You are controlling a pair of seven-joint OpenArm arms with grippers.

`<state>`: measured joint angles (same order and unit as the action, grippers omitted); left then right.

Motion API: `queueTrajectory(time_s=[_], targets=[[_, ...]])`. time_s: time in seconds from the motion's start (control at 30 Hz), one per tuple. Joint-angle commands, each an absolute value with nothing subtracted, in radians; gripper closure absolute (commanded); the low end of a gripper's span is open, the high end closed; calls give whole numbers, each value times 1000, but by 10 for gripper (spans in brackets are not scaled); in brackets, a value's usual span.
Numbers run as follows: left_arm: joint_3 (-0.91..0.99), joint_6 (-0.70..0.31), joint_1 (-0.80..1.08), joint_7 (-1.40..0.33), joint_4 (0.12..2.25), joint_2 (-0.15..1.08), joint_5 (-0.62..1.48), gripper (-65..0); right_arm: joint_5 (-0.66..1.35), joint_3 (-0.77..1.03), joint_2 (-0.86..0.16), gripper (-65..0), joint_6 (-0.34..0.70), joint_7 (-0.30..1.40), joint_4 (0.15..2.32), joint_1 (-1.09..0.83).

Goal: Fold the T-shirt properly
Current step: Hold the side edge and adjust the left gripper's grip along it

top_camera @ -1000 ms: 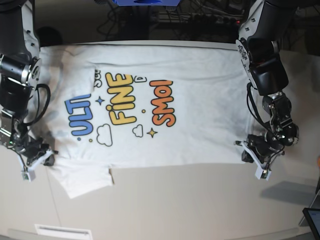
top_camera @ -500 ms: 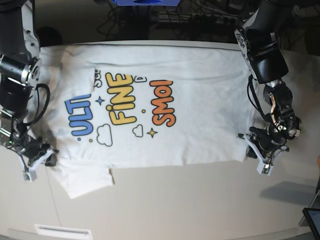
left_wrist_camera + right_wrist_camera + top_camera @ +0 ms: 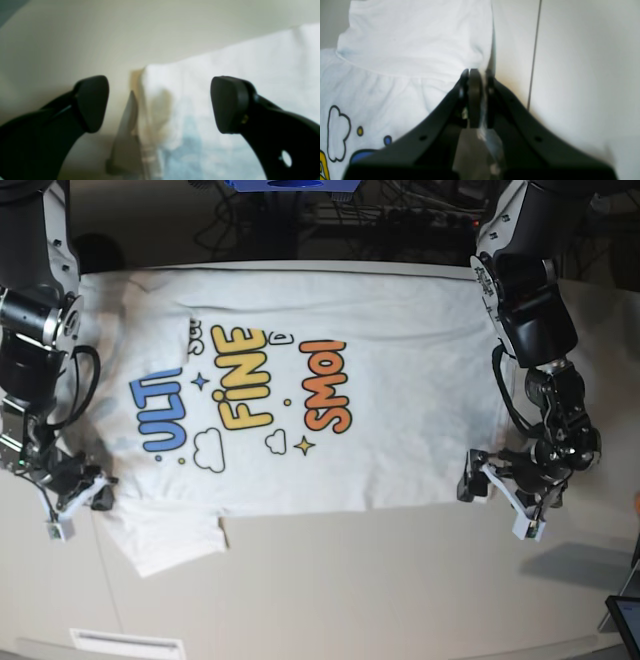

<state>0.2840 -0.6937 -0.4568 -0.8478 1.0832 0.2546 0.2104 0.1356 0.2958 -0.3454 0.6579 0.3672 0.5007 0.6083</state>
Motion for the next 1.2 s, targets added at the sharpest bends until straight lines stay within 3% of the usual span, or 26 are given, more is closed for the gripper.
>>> queueTrajectory(time_s=[0.0, 0.13, 0.3, 0.83, 0.9, 1.07, 1.17], targets=[[323, -698, -483, -832, 1095, 275, 229, -650, 154, 295, -360, 0, 668, 346, 519, 638], [377, -616, -506, -829, 1058, 275, 229, -650, 154, 295, -363, 0, 668, 346, 519, 638], [374, -615, -587, -825, 898, 294, 232, -650, 154, 295, -363, 0, 668, 346, 519, 638], [372, -611, -638, -730, 665, 286, 229, -650, 153, 294, -366, 0, 668, 348, 519, 636], [344, -611, -638, -730, 661, 275, 229, -608, 151, 294, -366, 0, 668, 348, 519, 636], [266, -611, -639, -728, 661, 266, 239, -396, 150, 294, -366, 0, 668, 349, 519, 636], [271, -611, -639, -728, 661, 251, 239, -375, 150, 294, -366, 0, 668, 349, 519, 625]])
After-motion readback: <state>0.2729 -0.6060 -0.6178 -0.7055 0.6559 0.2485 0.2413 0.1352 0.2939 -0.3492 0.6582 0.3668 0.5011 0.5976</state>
